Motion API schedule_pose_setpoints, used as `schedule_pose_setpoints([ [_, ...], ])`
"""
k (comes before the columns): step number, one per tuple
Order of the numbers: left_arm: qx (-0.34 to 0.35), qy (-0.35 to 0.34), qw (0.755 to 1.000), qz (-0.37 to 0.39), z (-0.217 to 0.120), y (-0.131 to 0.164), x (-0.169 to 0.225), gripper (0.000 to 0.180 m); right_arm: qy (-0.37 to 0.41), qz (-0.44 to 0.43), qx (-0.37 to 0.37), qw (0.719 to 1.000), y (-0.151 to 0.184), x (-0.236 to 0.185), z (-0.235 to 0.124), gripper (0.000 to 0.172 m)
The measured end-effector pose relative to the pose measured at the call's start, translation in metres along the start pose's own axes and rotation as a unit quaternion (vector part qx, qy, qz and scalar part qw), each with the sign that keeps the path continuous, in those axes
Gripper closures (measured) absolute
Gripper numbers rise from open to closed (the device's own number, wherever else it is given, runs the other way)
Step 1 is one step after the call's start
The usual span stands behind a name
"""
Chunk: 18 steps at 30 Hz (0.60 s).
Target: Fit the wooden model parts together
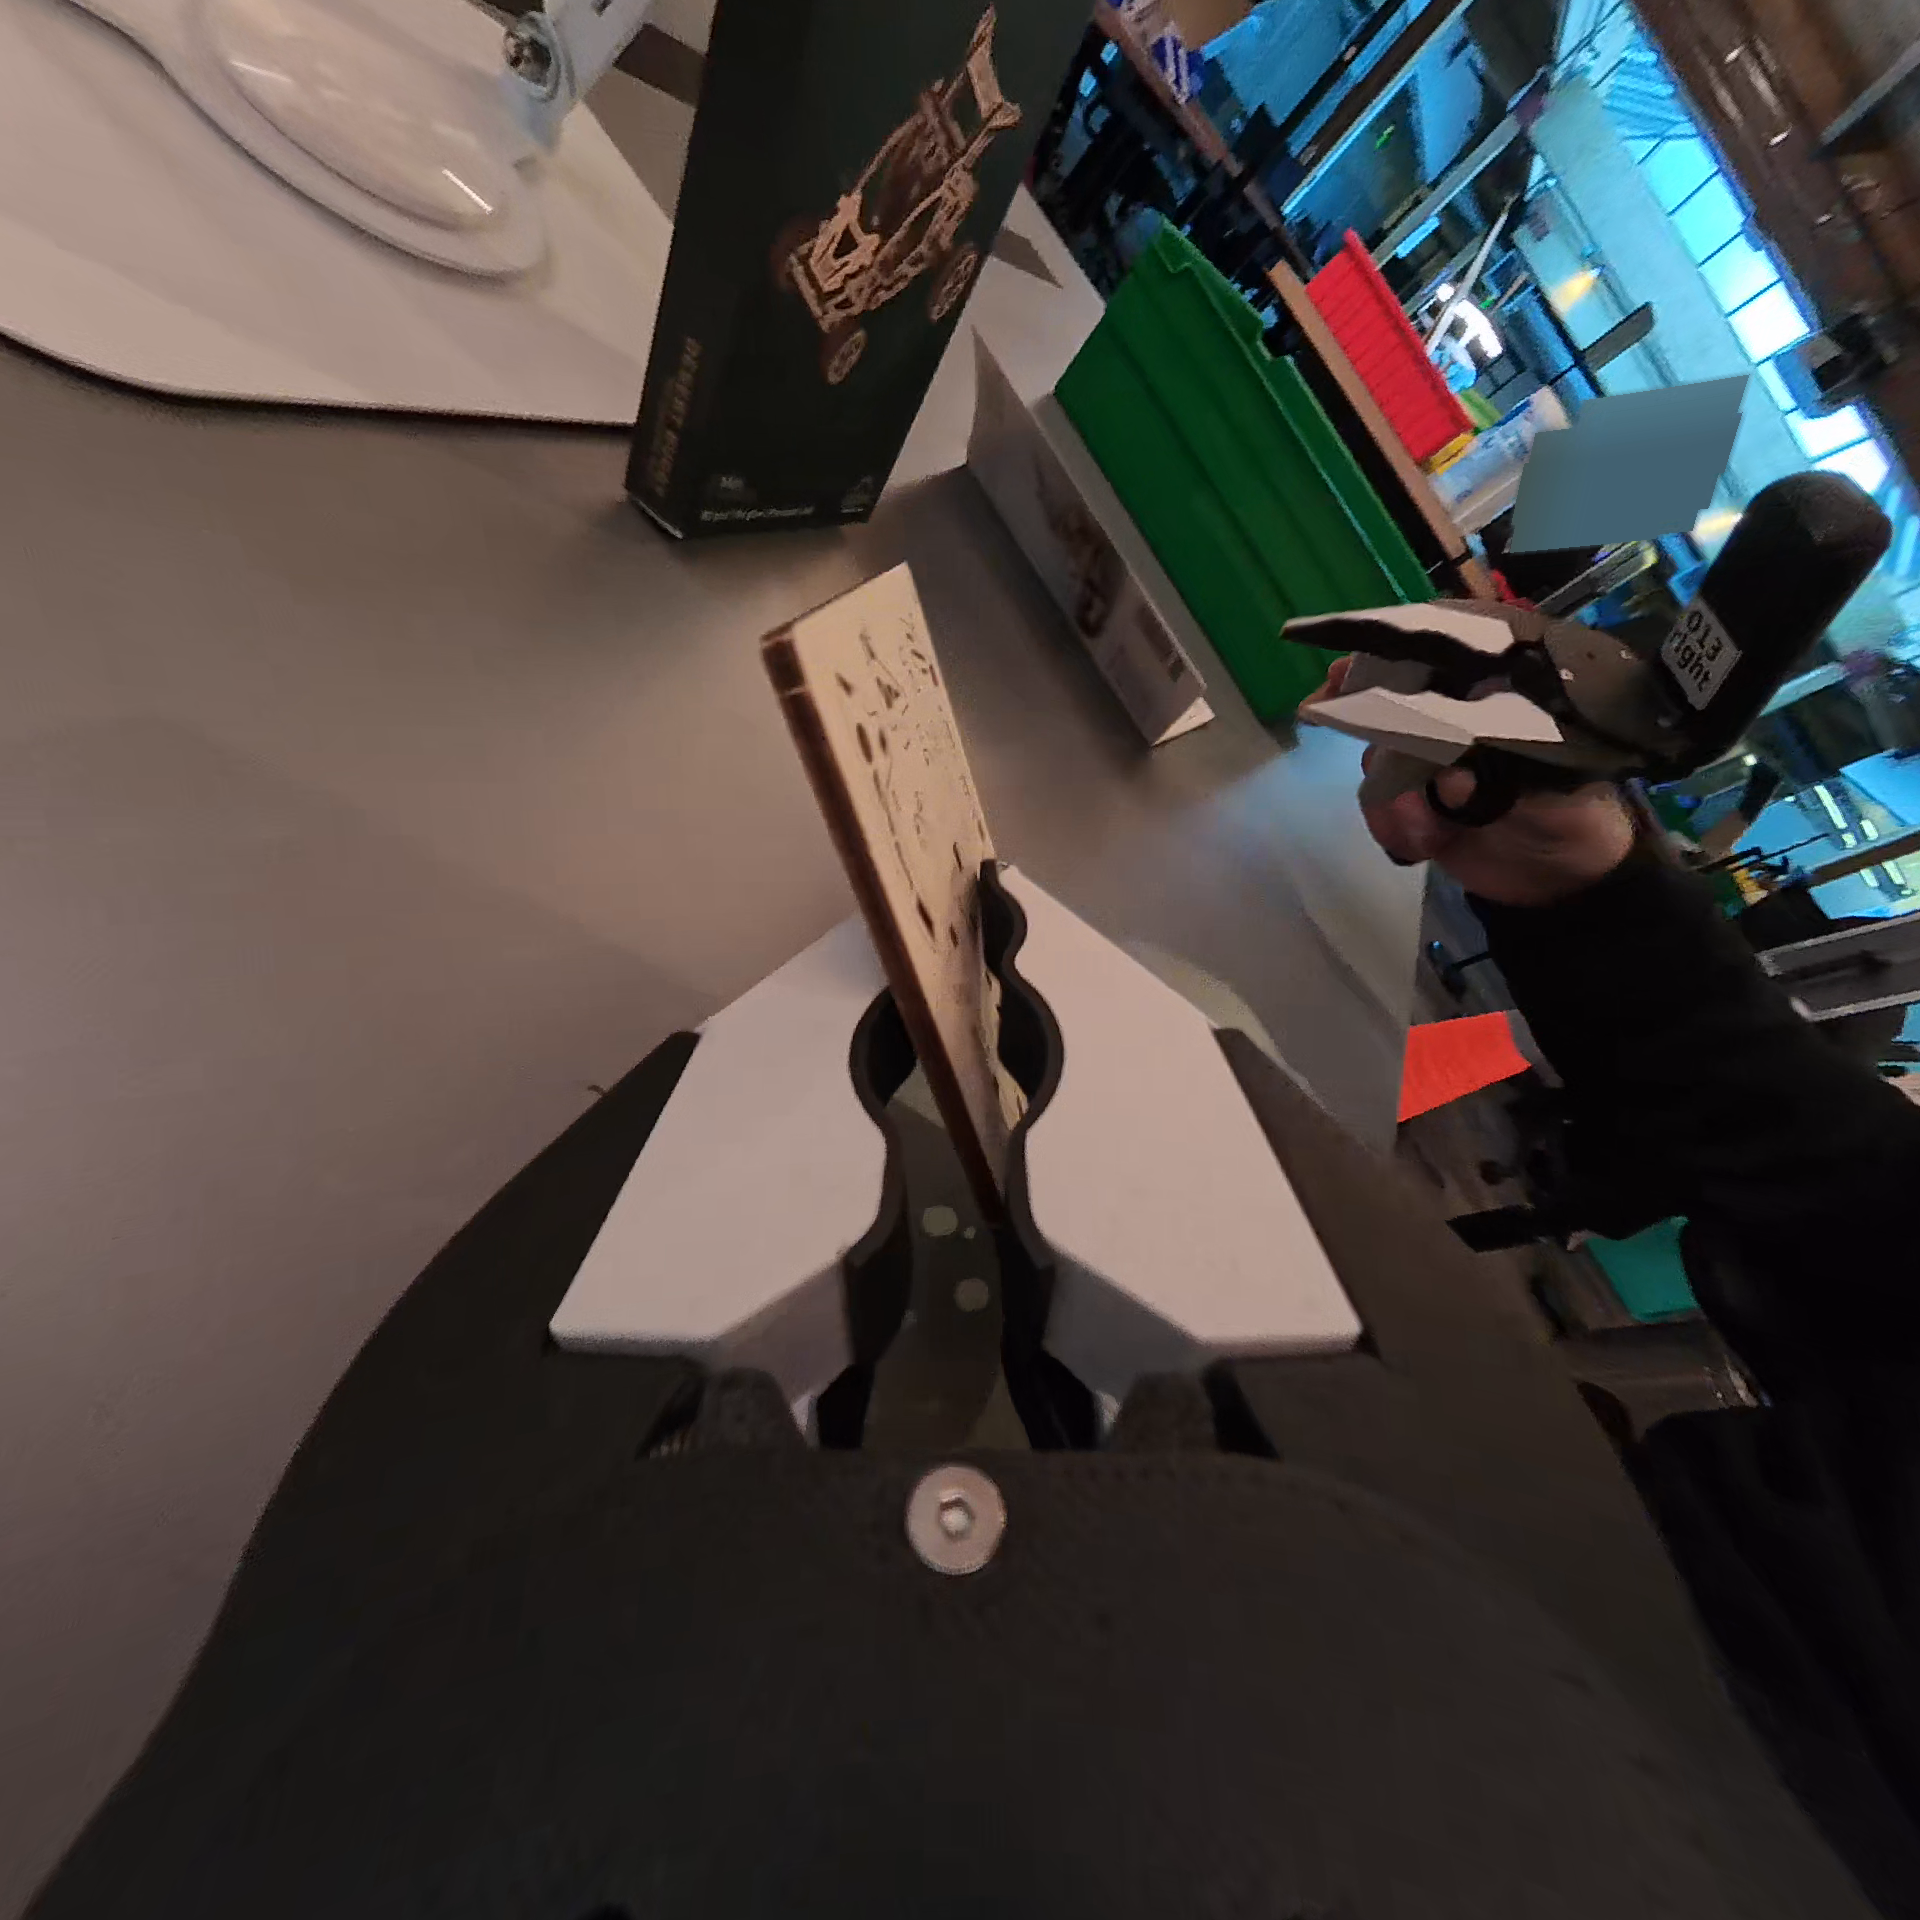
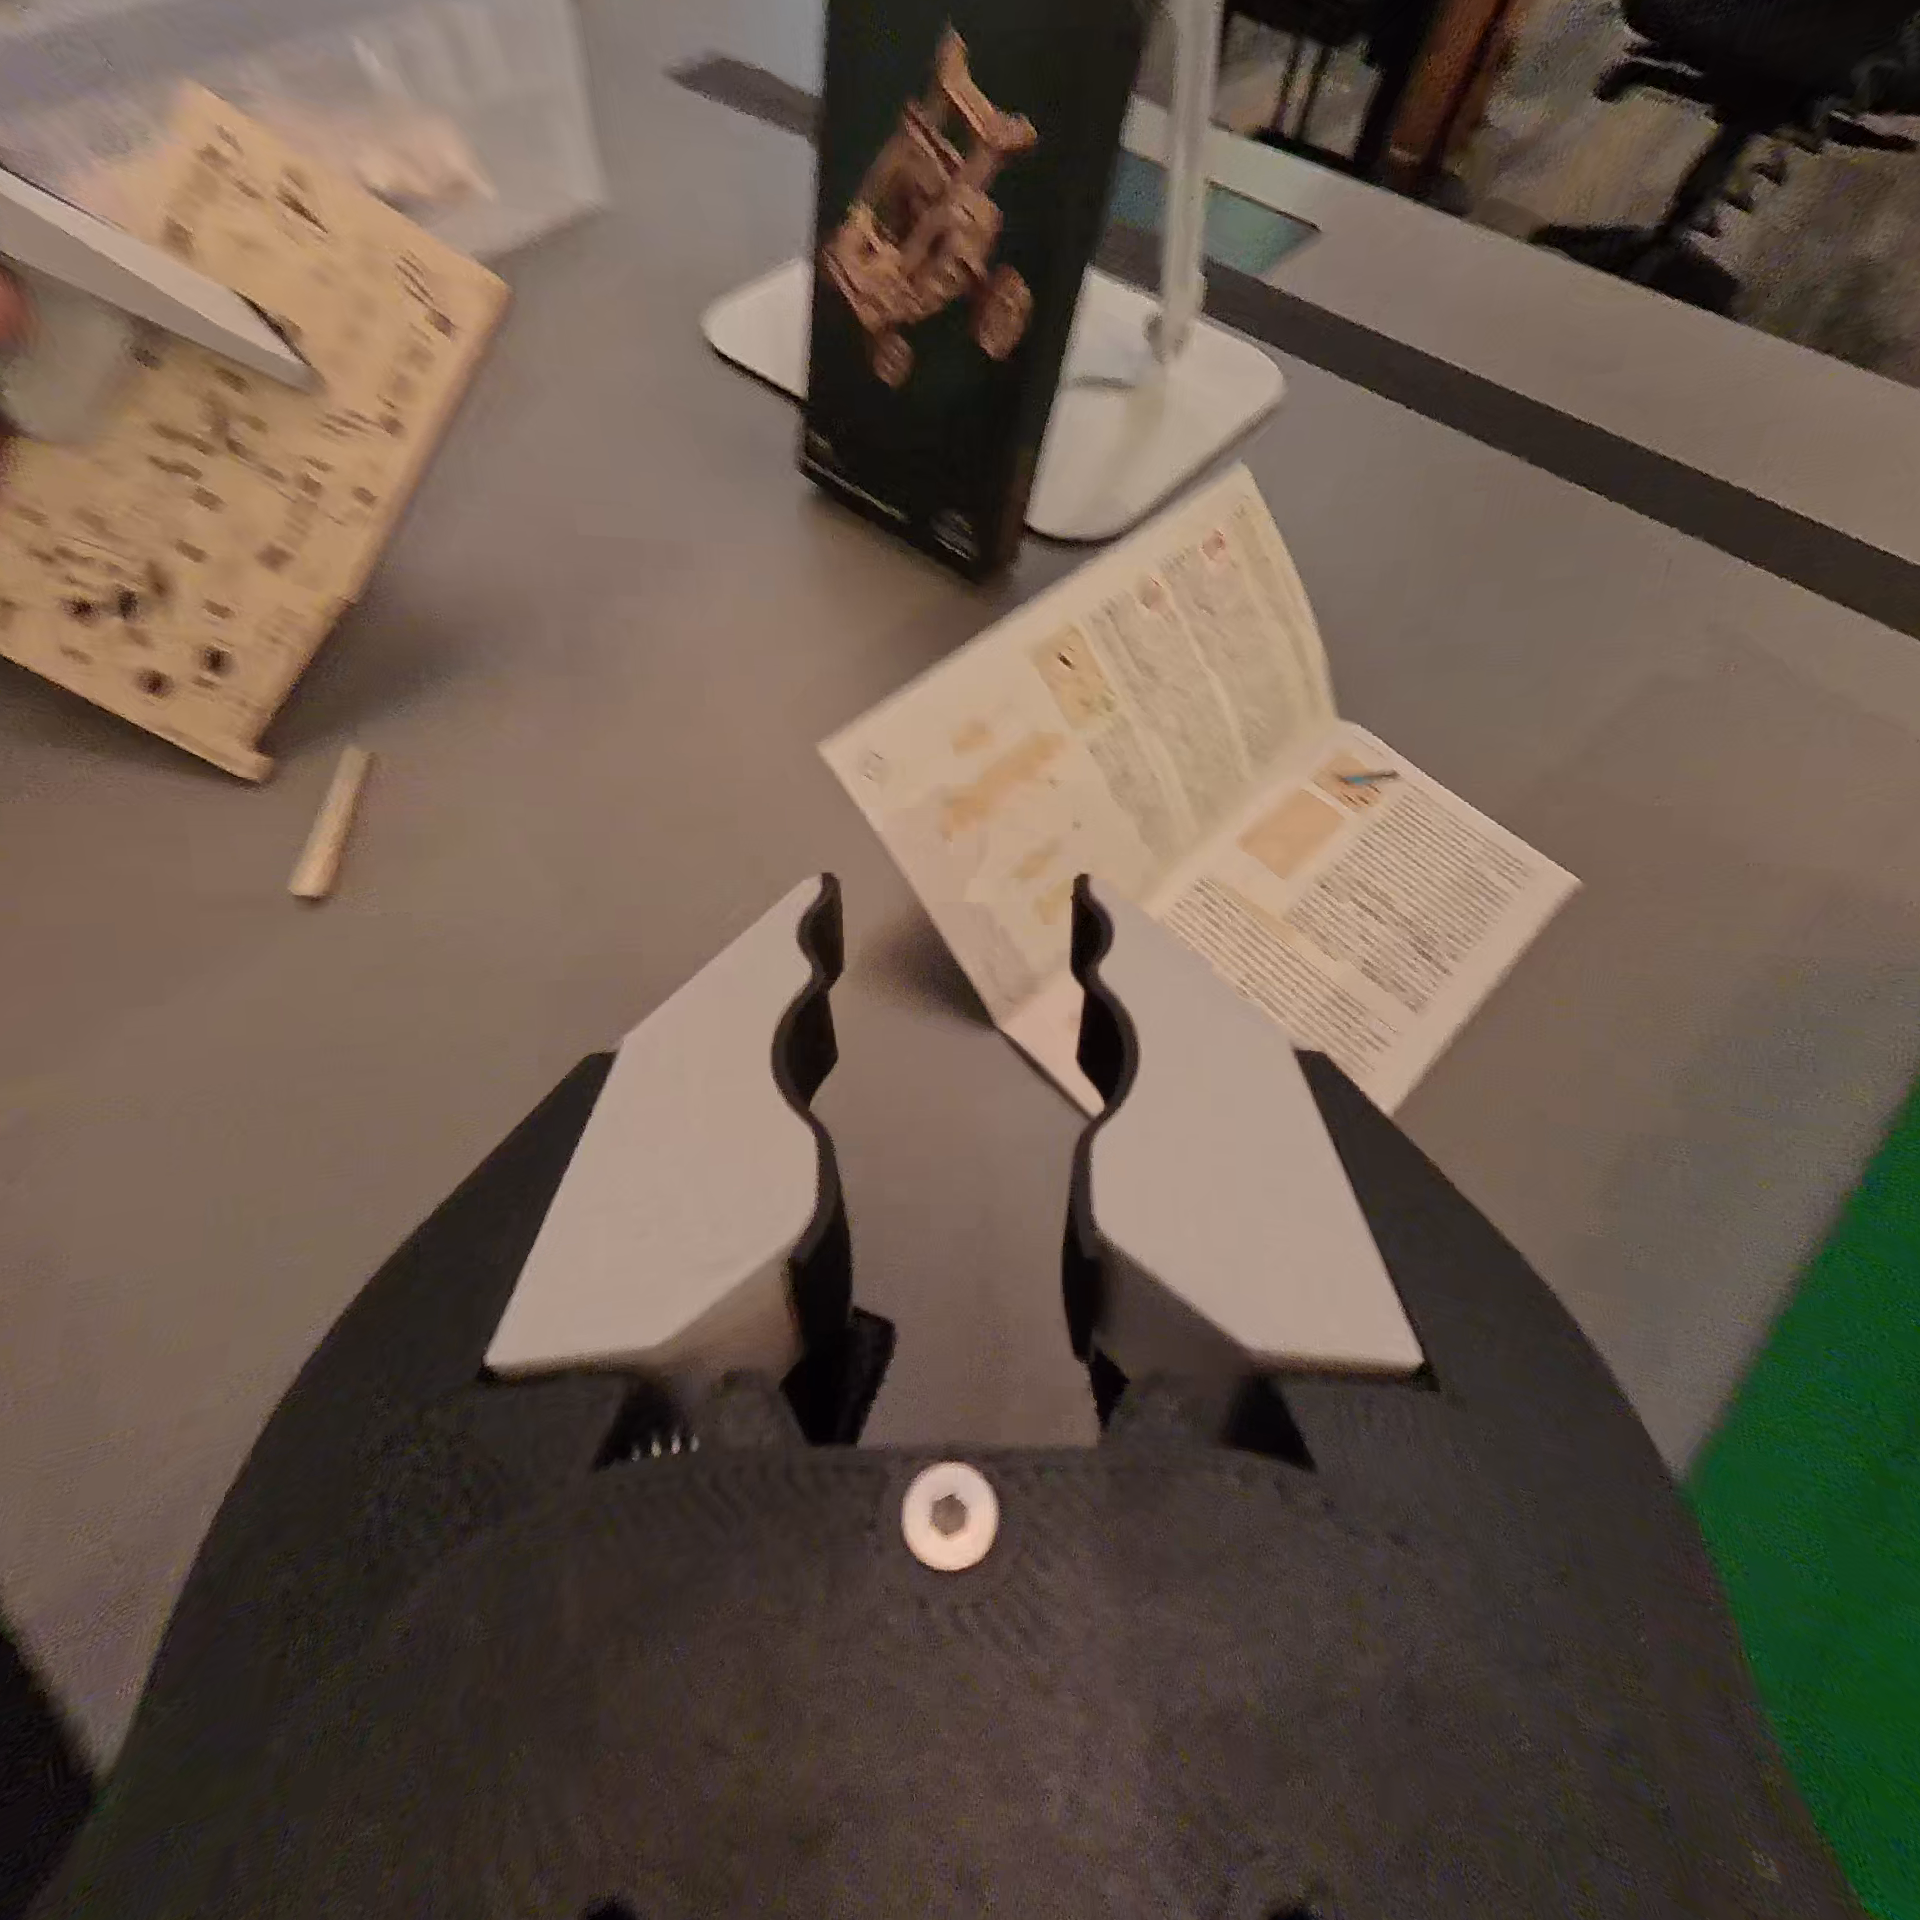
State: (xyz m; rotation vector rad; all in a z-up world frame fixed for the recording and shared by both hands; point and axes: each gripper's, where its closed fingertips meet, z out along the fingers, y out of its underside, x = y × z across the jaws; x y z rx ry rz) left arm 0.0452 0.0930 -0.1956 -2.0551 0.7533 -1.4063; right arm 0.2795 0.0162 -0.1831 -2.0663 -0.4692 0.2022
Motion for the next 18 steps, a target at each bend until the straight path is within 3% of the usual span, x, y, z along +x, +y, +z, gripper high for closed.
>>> schedule_pose_setpoints([
  [2,-0.011,-0.005,1.0,0.007,0.002,0.002,-0.002,0.17,0.003,-0.022,-0.037,0.999,0.017,0.006,0.013,0.138],
  [8,-0.053,-0.053,0.996,0.047,0.013,0.013,-0.01,0.154,-0.034,-0.025,-0.125,0.991,0.055,0.004,0.045,0.14],
  [13,-0.063,-0.083,0.992,0.068,0.021,0.015,-0.017,0.143,-0.052,-0.045,-0.145,0.987,0.057,-0.007,0.042,0.154],
  [18,-0.054,-0.077,0.994,0.051,0.022,0.016,-0.02,0.144,-0.048,-0.039,-0.122,0.991,0.042,-0.004,0.035,0.151],
])
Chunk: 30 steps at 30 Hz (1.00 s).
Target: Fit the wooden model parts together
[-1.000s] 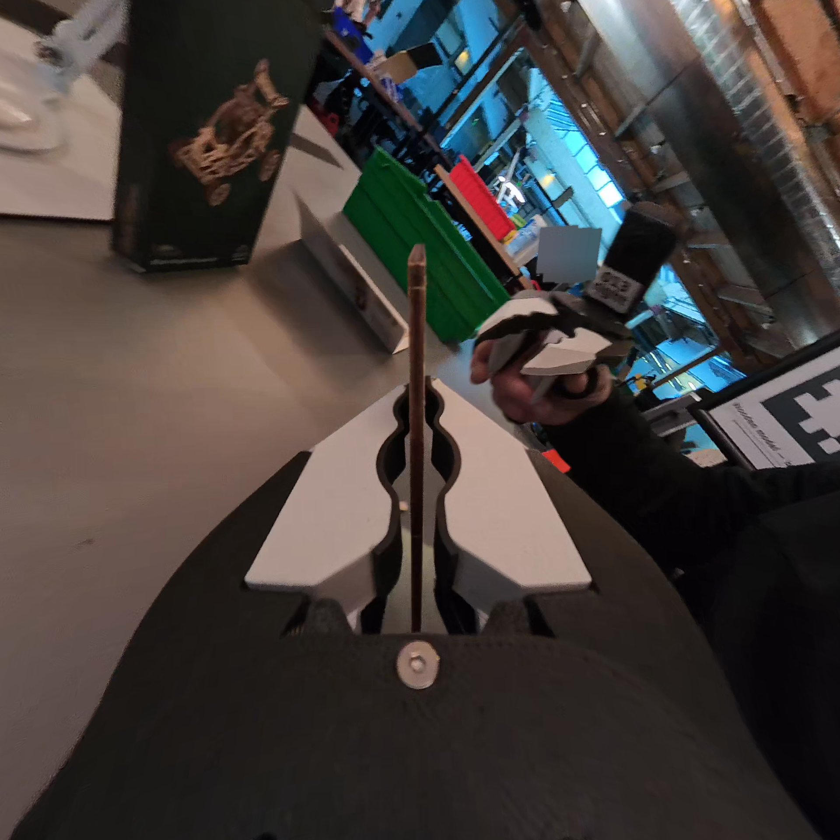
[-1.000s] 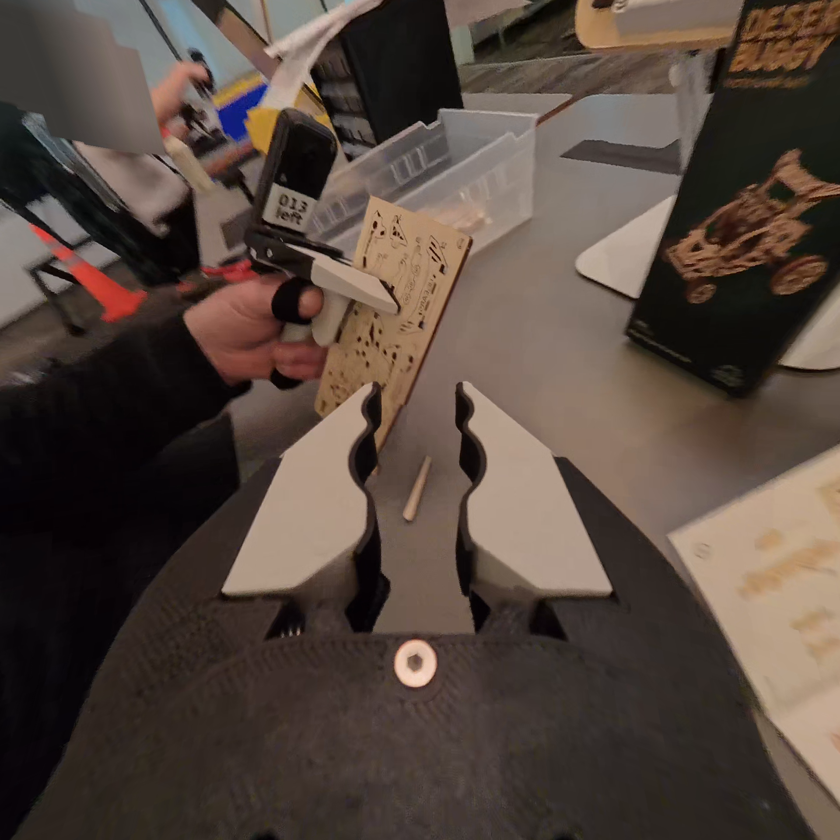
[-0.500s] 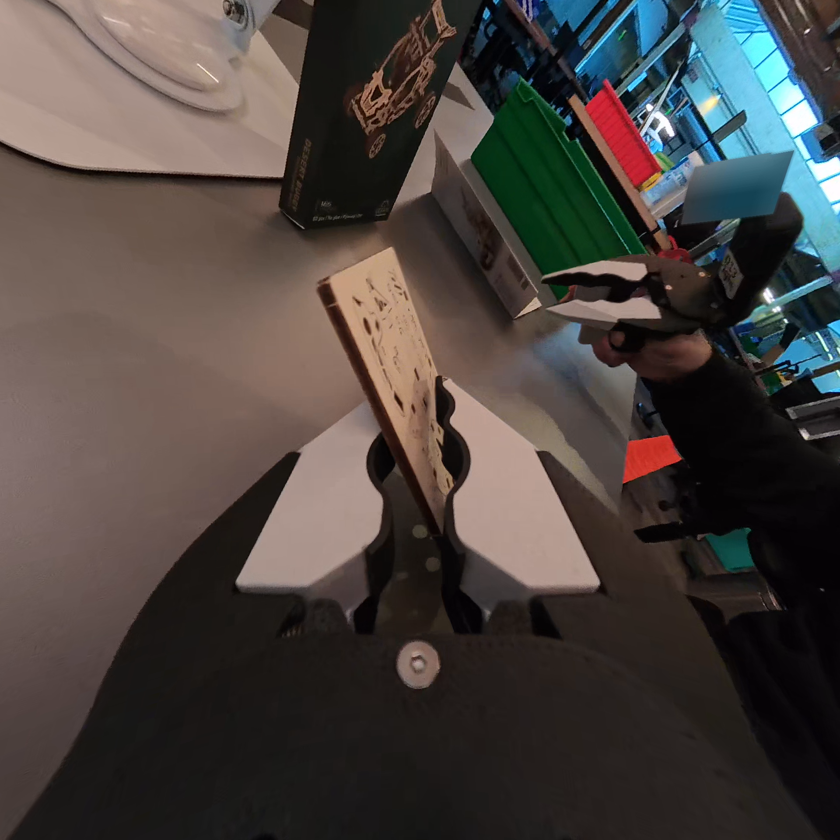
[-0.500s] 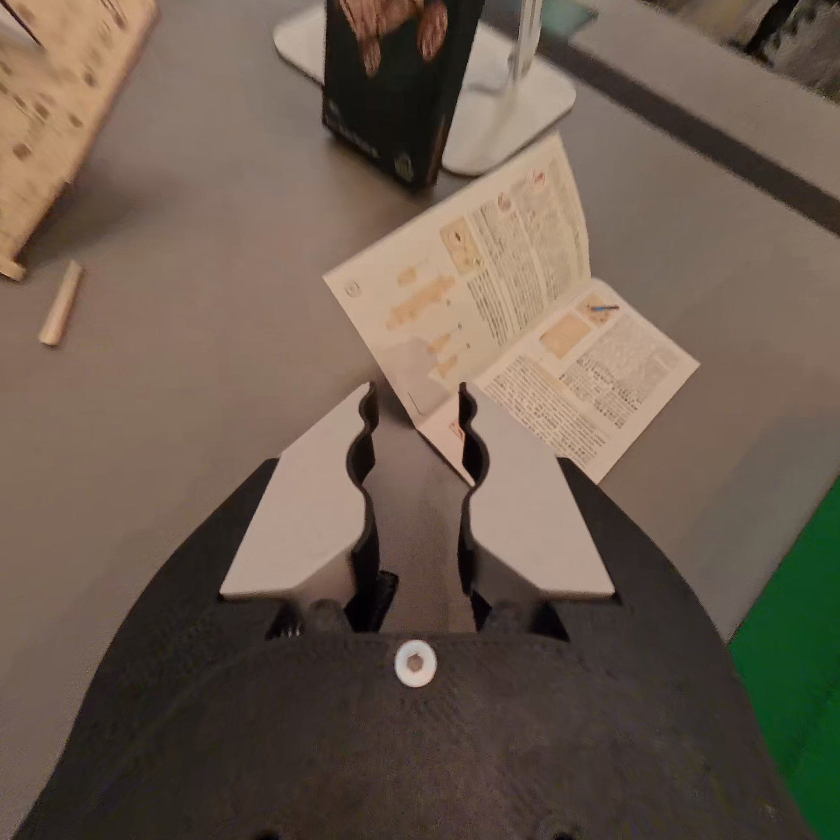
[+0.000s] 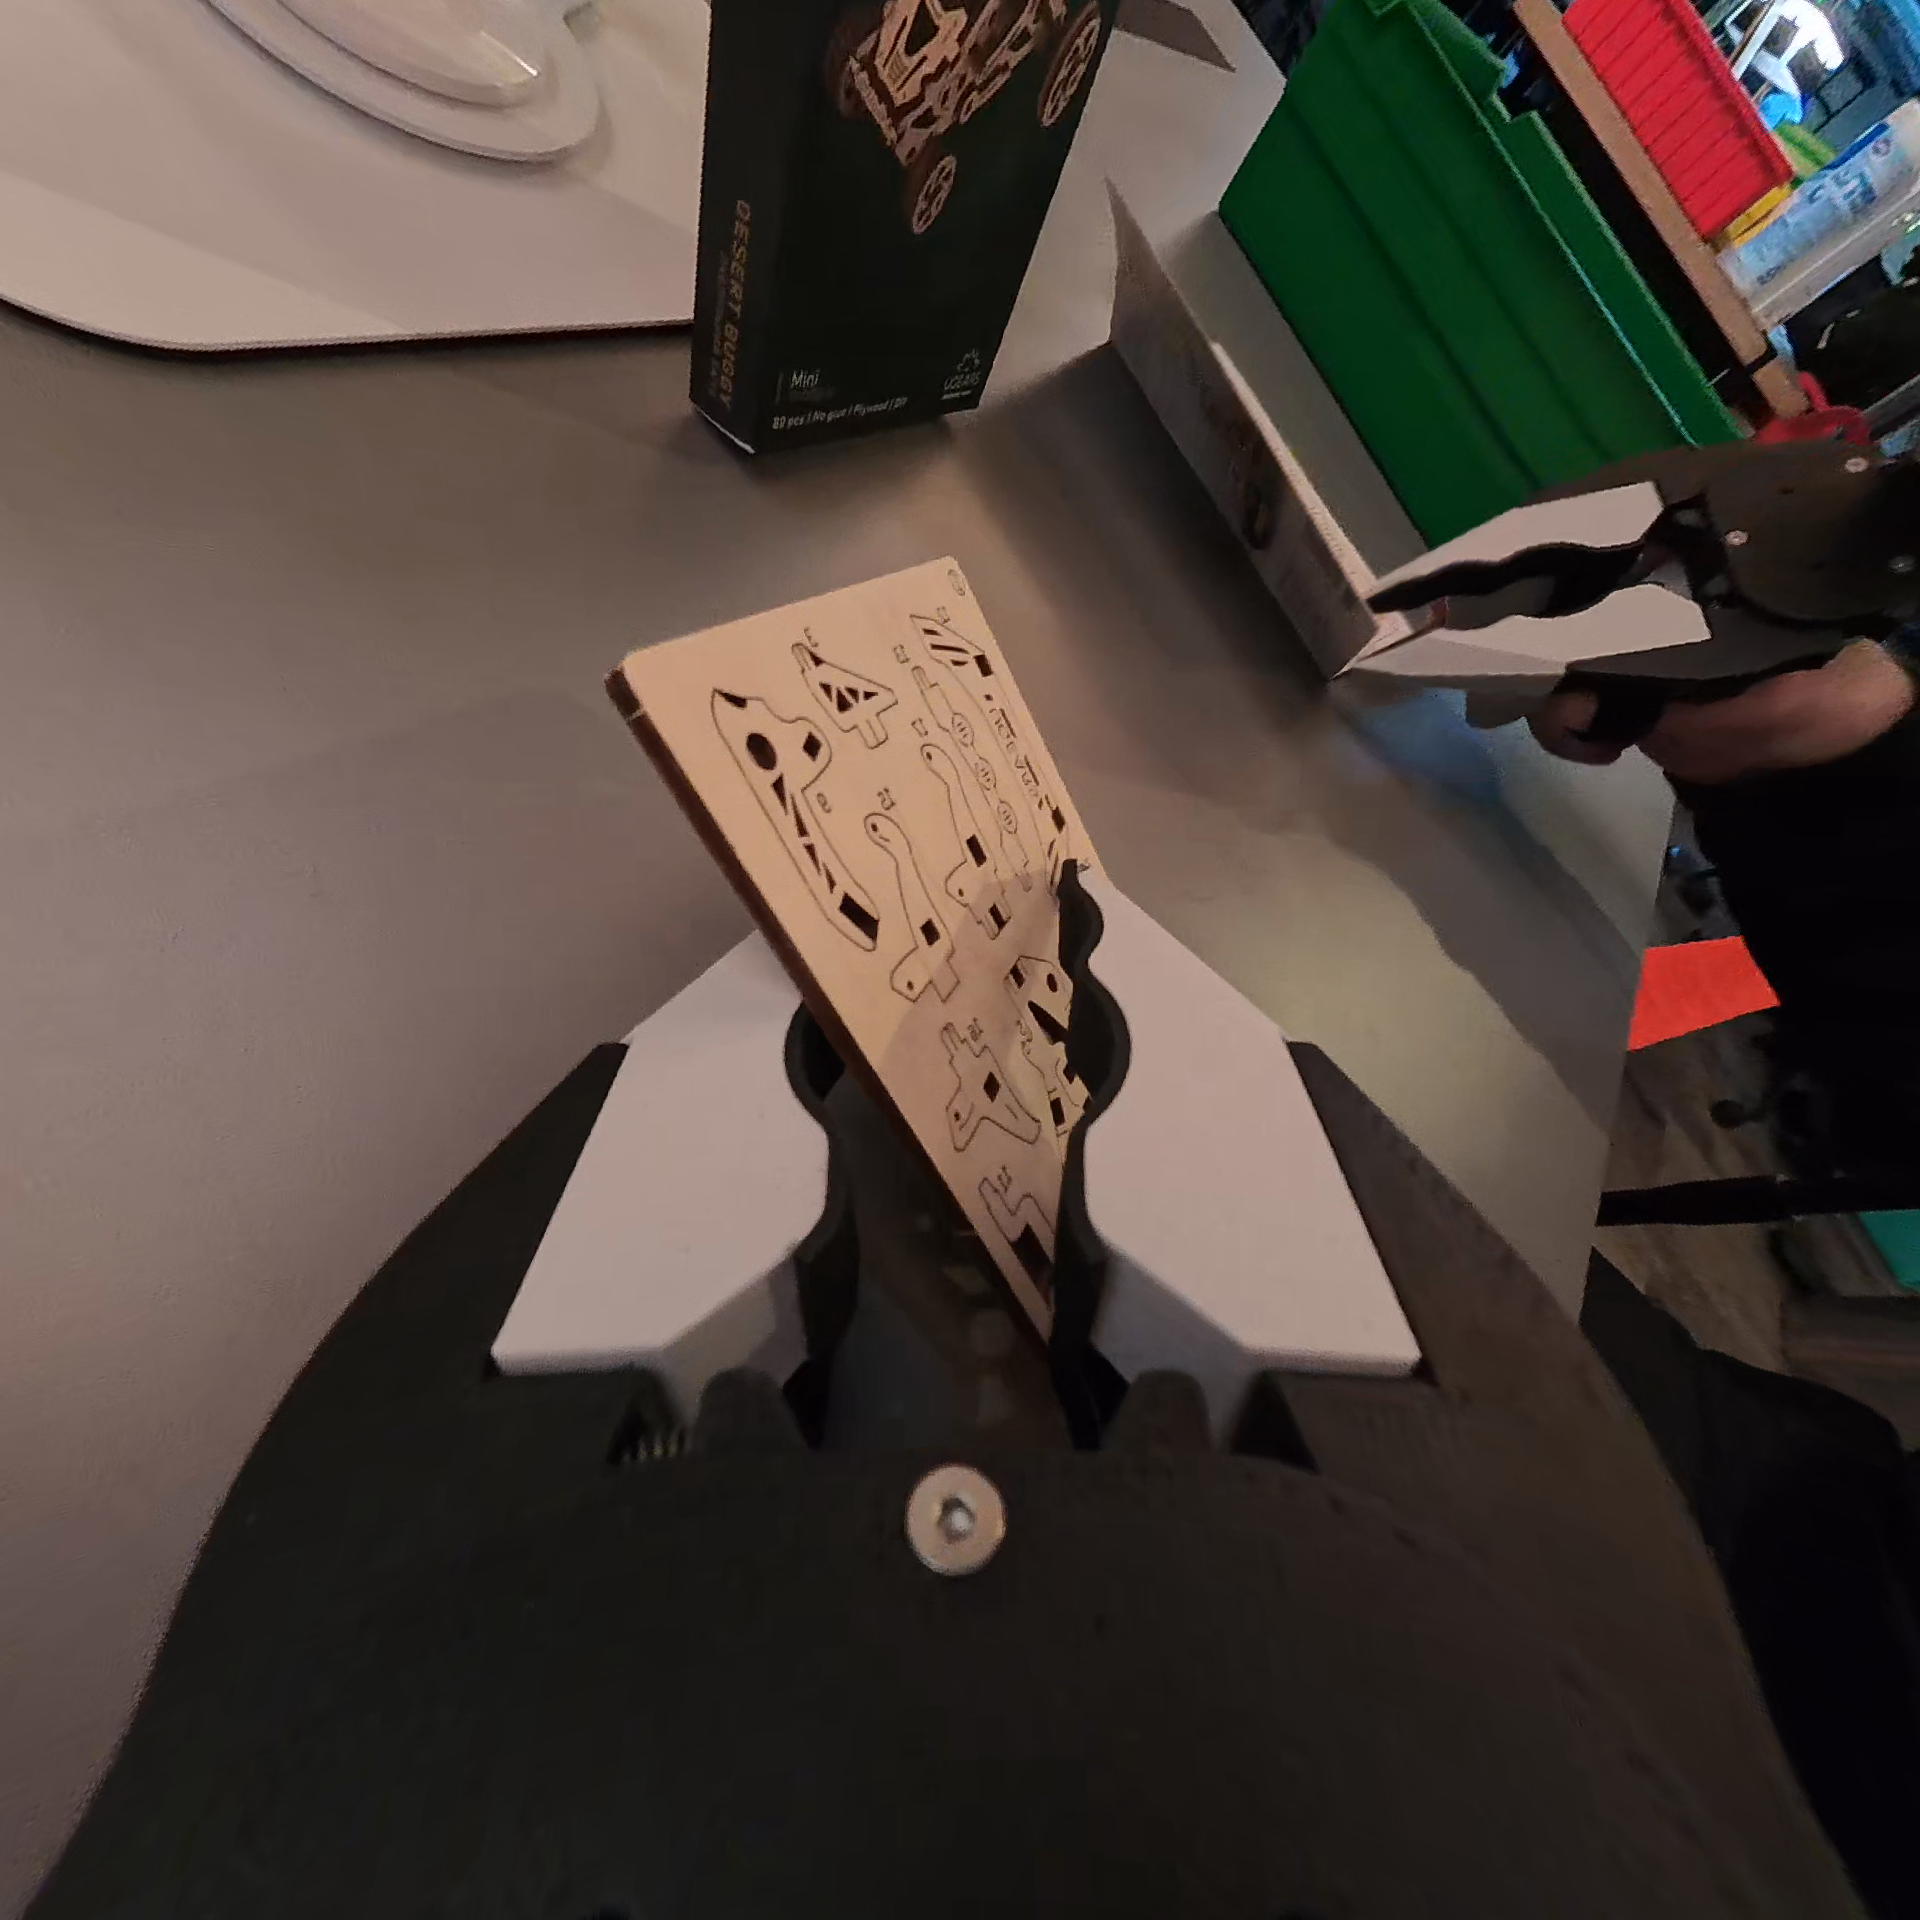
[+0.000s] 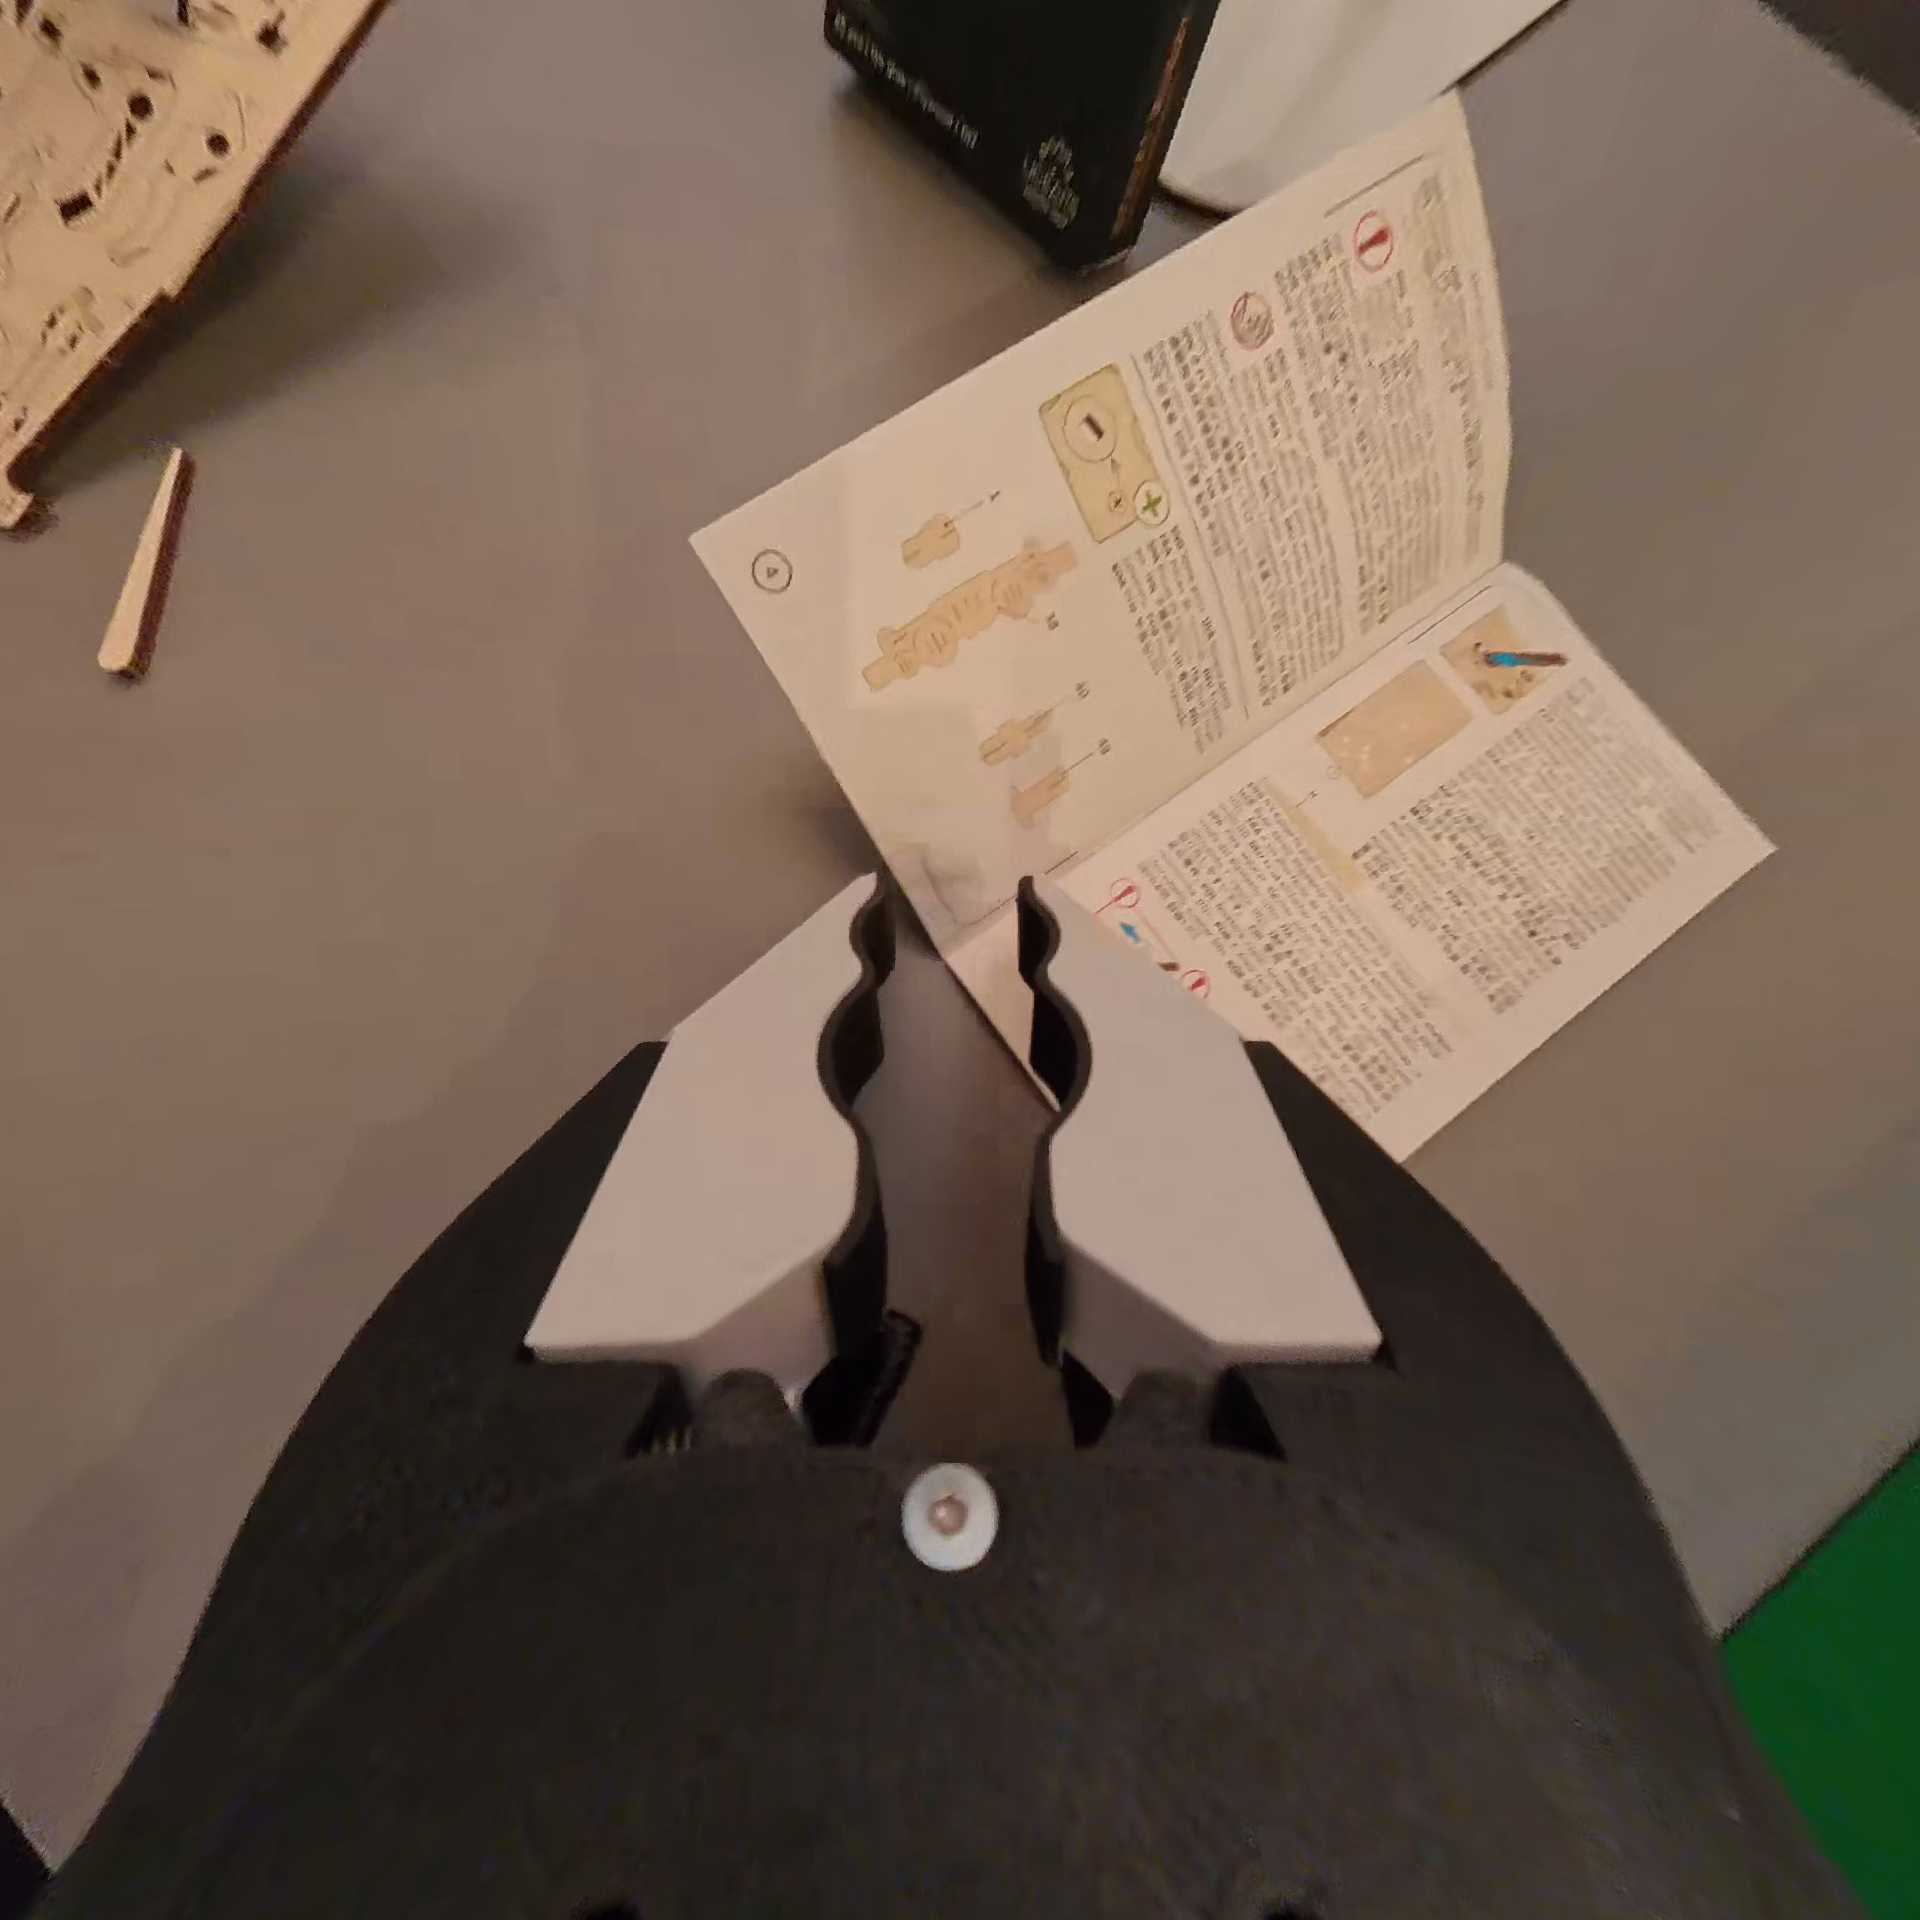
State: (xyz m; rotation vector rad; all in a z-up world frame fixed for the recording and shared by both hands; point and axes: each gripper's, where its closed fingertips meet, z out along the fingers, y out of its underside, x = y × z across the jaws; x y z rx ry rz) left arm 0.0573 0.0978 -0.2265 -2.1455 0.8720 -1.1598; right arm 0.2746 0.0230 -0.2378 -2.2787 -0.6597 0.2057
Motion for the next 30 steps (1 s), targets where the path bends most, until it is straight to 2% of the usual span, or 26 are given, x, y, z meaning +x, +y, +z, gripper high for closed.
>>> schedule_pose_setpoints([
  [5,0.003,0.009,1.0,-0.007,-0.002,0.002,0.002,0.146,-0.03,-0.025,-0.036,0.999,0.009,-0.013,0.014,0.156],
  [16,0.014,0.027,0.999,-0.014,-0.004,0.003,0.011,0.152,-0.091,-0.034,-0.056,0.994,0.012,-0.059,0.008,0.161],
  [24,0.042,0.059,0.997,-0.031,-0.009,-0.003,0.02,0.163,-0.093,-0.036,-0.042,0.994,0.01,-0.068,0.0,0.158],
  [30,0.053,0.066,0.996,-0.028,-0.011,-0.006,0.023,0.165,-0.083,-0.046,-0.023,0.995,-0.001,-0.073,-0.014,0.158],
])
